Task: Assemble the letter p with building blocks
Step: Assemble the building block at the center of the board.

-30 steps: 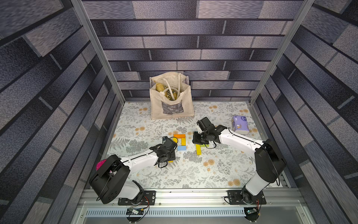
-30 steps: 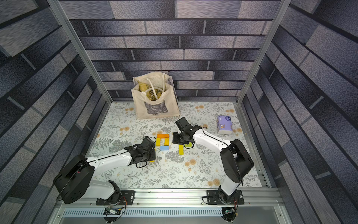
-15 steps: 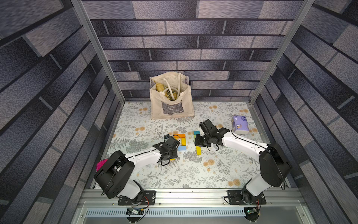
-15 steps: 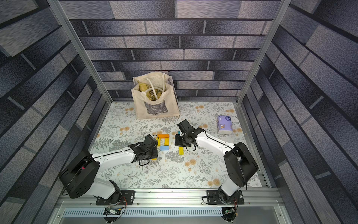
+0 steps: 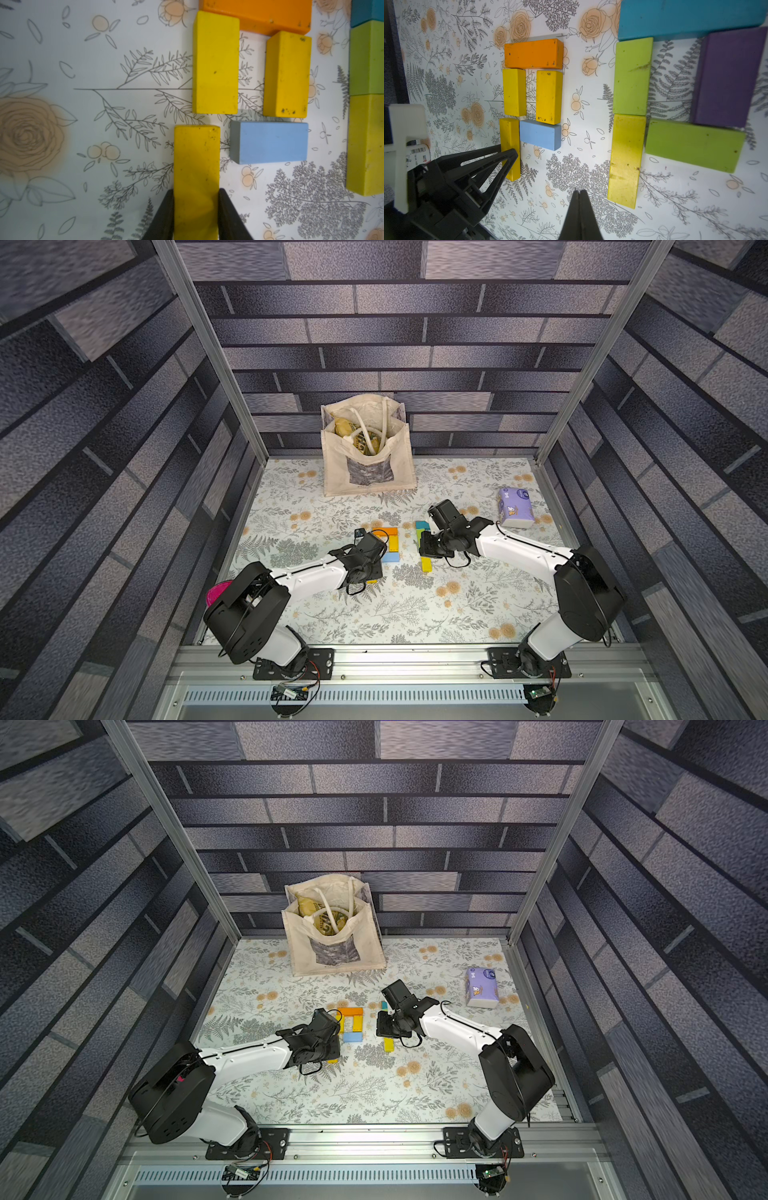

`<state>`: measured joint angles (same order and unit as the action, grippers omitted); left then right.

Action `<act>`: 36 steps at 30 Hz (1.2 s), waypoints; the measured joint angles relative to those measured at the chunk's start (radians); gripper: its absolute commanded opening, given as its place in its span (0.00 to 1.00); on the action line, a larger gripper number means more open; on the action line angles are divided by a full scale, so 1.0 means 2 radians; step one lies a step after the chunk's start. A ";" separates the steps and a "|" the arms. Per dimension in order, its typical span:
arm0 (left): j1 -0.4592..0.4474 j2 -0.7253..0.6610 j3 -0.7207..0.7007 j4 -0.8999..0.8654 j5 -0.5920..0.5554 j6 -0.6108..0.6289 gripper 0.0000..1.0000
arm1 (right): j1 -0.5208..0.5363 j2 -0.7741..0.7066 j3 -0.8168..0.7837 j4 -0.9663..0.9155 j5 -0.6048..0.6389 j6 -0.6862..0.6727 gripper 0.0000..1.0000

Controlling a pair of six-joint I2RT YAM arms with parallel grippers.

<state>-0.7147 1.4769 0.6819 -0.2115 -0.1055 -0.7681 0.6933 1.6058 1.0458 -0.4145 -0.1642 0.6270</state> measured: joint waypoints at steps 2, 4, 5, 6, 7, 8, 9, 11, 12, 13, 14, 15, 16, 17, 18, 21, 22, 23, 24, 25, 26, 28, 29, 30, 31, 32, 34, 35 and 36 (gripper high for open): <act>0.000 0.002 0.001 0.001 0.000 0.000 0.33 | 0.000 0.000 0.000 0.000 0.000 0.000 0.05; 0.000 0.003 0.002 0.004 0.000 0.000 0.33 | 0.000 0.000 0.000 0.000 0.000 0.000 0.05; 0.000 0.005 0.002 0.006 0.000 0.000 0.33 | 0.000 0.000 0.000 0.000 0.000 0.000 0.05; 0.000 0.005 0.002 0.008 0.000 0.000 0.33 | 0.000 0.000 0.000 0.000 0.000 0.000 0.05; 0.000 0.006 0.002 0.009 0.002 0.000 0.33 | 0.000 0.000 0.000 0.000 0.000 0.000 0.05; 0.000 0.006 0.003 0.009 0.002 0.000 0.34 | 0.000 0.000 0.000 0.000 0.000 0.000 0.05; 0.000 0.006 0.003 0.009 0.002 0.000 0.34 | 0.000 0.000 0.000 0.000 0.000 0.000 0.05; 0.000 0.008 0.004 0.010 0.002 0.000 0.36 | 0.000 0.000 0.000 0.000 0.000 0.000 0.05; 0.000 0.008 0.004 0.010 0.002 0.000 0.36 | 0.000 0.000 0.000 0.000 0.000 0.000 0.05; 0.000 0.008 0.004 0.011 0.002 0.000 0.36 | 0.000 0.000 0.000 0.000 0.000 0.000 0.05; 0.000 0.008 0.004 0.011 0.002 -0.001 0.36 | 0.000 0.000 0.000 0.000 0.000 0.000 0.05; 0.000 0.008 0.004 0.011 0.002 -0.001 0.36 | 0.000 0.000 0.000 0.000 0.000 0.000 0.05; 0.000 0.008 0.004 0.011 0.002 -0.002 0.36 | 0.000 0.000 0.000 0.000 0.000 0.000 0.04; 0.000 0.008 0.004 0.011 0.002 -0.002 0.36 | 0.000 0.000 0.000 0.000 0.000 0.000 0.05; 0.000 0.008 0.004 0.011 0.002 -0.002 0.37 | 0.000 0.000 0.000 0.000 0.000 0.000 0.05; -0.002 0.008 0.004 0.011 0.004 -0.002 0.37 | 0.000 0.000 0.000 0.000 0.000 0.000 0.05; -0.003 0.009 0.004 0.011 0.006 -0.002 0.38 | 0.000 0.000 0.000 0.000 0.000 0.000 0.05; -0.003 0.009 0.004 0.011 0.007 -0.002 0.38 | 0.000 0.000 0.000 0.000 0.000 0.000 0.05; -0.003 0.009 0.004 0.011 0.009 -0.002 0.38 | 0.000 0.000 0.000 0.000 0.000 0.000 0.04; -0.003 0.009 0.004 0.011 0.010 -0.002 0.38 | 0.000 0.000 0.000 0.000 0.000 0.000 0.04; -0.003 0.009 0.004 0.011 0.011 -0.002 0.38 | 0.000 0.000 0.000 0.000 0.000 0.000 0.04; -0.003 0.009 0.004 0.011 0.011 -0.002 0.40 | 0.000 0.000 0.000 0.000 0.000 0.000 0.04; -0.003 0.009 0.004 0.012 0.011 -0.002 0.42 | 0.000 0.000 0.000 0.000 0.000 0.000 0.04; -0.003 0.009 0.004 0.013 0.011 -0.004 0.42 | 0.000 0.000 0.000 0.000 0.000 0.000 0.04; -0.003 0.009 0.004 0.013 0.011 -0.004 0.42 | 0.000 0.000 0.000 0.000 0.000 0.000 0.04; -0.003 0.009 0.004 0.013 0.012 -0.004 0.42 | 0.000 0.000 -0.001 0.000 0.000 0.000 0.04; -0.003 0.009 0.004 0.013 0.011 -0.005 0.44 | 0.000 0.000 -0.001 0.001 0.000 0.000 0.04; -0.003 0.009 0.005 0.013 0.012 -0.006 0.47 | 0.000 0.000 -0.001 0.001 0.000 0.000 0.04; -0.003 0.009 0.005 0.013 0.012 -0.007 0.49 | 0.000 0.000 -0.001 0.001 0.000 0.000 0.04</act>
<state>-0.7204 1.4944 0.6910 -0.1860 -0.0822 -0.7822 0.6933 1.6058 1.0439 -0.4118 -0.1646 0.6270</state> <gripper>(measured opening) 0.456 0.049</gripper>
